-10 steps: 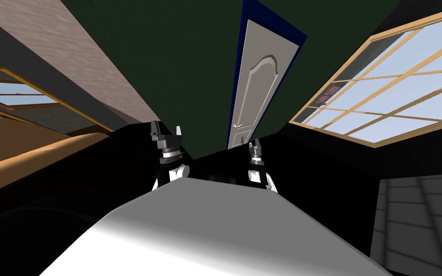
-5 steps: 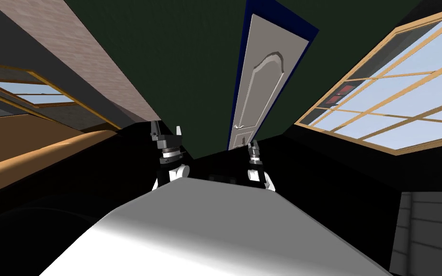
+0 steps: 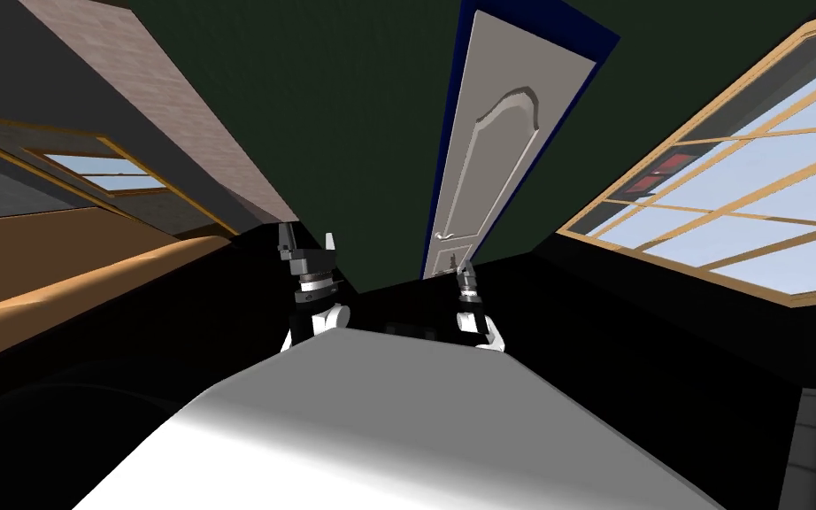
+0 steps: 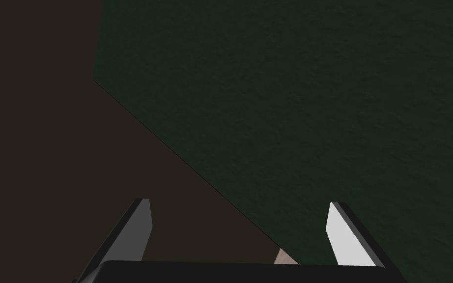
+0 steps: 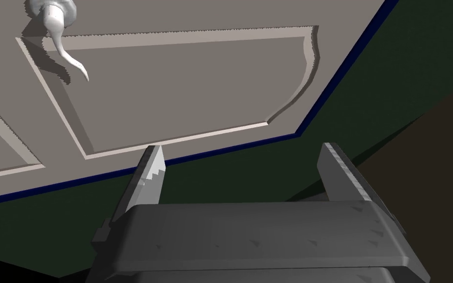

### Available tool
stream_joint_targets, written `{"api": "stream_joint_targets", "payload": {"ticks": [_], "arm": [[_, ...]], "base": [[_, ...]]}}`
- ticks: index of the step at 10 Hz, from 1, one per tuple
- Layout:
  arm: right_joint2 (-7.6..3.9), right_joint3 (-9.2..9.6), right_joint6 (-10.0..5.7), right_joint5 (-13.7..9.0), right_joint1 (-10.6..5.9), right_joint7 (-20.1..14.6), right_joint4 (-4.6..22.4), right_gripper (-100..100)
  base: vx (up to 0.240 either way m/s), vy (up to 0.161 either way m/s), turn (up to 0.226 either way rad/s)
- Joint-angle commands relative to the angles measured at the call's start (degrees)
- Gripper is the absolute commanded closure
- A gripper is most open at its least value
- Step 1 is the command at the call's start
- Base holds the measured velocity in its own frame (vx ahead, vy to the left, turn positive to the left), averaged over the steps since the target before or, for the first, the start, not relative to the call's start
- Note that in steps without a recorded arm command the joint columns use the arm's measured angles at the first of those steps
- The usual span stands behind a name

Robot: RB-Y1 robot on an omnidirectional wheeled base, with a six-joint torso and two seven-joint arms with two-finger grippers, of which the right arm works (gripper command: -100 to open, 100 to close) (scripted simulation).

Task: Pull the door open

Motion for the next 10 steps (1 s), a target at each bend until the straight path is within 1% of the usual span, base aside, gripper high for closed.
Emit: {"api": "stream_joint_targets", "payload": {"ticks": [1,8,9,10], "arm": [[-0.44,-0.21,-0.38,-0.21,-1.34,-0.05,2.75,-100],[-2.44,-1.15,-2.41,-1.16,-7.44,-0.26,15.12,-100],[-2.44,-1.15,-2.41,-1.16,-7.44,-0.26,15.60,-100],[-2.72,-1.29,-2.70,-1.30,-8.31,-0.28,17.44,-100]], "base": [[0.052,-0.059,0.123],[0.073,-0.087,0.142],[0.052,-0.059,0.060],[0.040,-0.060,0.087]]}}
